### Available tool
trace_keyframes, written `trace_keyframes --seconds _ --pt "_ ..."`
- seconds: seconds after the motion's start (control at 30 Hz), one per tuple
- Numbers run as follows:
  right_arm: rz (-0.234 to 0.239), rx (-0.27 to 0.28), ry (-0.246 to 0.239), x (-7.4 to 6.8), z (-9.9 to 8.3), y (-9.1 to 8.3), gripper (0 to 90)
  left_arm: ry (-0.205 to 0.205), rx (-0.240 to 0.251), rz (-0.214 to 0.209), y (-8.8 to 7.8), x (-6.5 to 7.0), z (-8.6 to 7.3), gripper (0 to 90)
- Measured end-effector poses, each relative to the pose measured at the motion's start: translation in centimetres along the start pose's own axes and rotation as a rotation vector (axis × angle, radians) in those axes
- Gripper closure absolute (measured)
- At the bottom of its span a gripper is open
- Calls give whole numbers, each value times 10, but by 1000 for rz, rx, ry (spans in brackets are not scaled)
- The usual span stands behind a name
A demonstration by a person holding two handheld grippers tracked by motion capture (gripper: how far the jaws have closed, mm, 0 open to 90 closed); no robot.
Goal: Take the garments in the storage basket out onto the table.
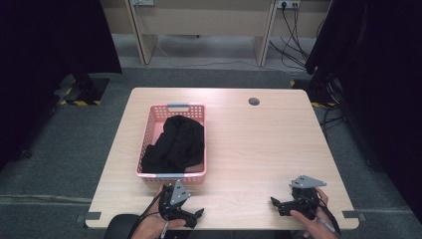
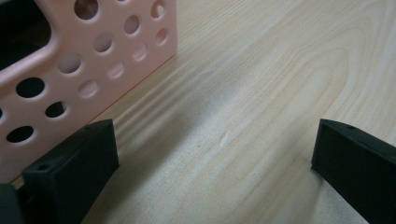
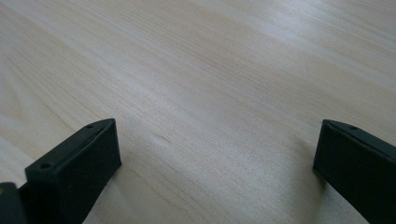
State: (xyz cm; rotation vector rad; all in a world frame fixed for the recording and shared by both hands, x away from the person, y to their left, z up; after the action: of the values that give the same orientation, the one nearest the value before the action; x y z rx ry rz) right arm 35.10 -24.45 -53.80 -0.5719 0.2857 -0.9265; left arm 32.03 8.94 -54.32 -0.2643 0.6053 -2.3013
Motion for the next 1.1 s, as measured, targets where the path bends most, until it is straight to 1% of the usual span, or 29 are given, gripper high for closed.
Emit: trace_keyframes --seconds 0.53,0.67,0.73,0.83,0.9,1.1 --pt "1 0 -1 0 0 0 8 3 0 -3 0 0 0 0" --pt "1 0 -1 0 0 0 8 2 -23 -11 -2 0 0 1" --pt "1 0 -1 0 0 0 8 0 -26 -11 -3 0 0 12" --pt "1 0 -1 0 0 0 8 -27 -27 -33 -5 1 2 15" --pt "1 0 -1 0 0 0 8 -16 -26 -43 -6 3 3 16" --pt "1 0 -1 0 0 0 8 -11 -15 -49 -11 7 8 18"
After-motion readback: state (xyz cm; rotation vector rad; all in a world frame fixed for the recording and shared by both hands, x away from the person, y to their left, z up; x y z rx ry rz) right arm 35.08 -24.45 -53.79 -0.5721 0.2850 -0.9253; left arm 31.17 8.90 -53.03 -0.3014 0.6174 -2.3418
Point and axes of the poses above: each handheld gripper's, and its own axes: y roughly forward along the jaws, z roughly out of its top, x roughly to its right, the point moved 7 cm from there along y, roughly forward along the jaws, and after that the axes turned 11 degrees about x, right-handed, at the moved point
